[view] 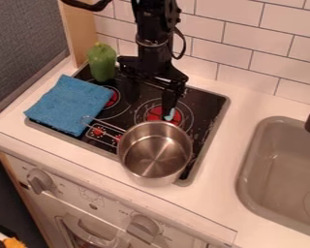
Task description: Moved the green object into the silver pot.
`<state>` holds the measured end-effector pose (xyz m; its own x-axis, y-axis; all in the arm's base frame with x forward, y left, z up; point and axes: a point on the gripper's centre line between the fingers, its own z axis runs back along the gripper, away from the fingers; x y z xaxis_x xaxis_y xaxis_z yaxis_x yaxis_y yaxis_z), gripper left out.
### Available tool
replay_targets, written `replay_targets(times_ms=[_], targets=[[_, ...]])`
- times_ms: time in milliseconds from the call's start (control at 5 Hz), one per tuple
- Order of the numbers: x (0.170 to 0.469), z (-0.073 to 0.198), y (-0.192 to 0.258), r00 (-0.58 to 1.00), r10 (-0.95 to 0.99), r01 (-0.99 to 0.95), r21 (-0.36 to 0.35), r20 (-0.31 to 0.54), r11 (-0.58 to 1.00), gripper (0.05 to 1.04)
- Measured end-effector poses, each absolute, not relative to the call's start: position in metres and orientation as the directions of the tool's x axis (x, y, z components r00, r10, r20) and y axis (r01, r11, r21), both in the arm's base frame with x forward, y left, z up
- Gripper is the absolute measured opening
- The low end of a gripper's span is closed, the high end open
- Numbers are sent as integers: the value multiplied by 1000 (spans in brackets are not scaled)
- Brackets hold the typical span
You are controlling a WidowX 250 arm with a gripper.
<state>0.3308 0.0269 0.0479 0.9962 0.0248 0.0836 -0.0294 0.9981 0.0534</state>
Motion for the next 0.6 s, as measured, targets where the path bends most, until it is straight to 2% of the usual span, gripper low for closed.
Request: replay_targets(times_ms=[200,400,600], targets=[[329,38,26,998,33,-35,46,53,998,1001],[339,52,44,995,69,-72,31,77,997,1001],[358,82,79,985,118,-127,68,128,990,1001]])
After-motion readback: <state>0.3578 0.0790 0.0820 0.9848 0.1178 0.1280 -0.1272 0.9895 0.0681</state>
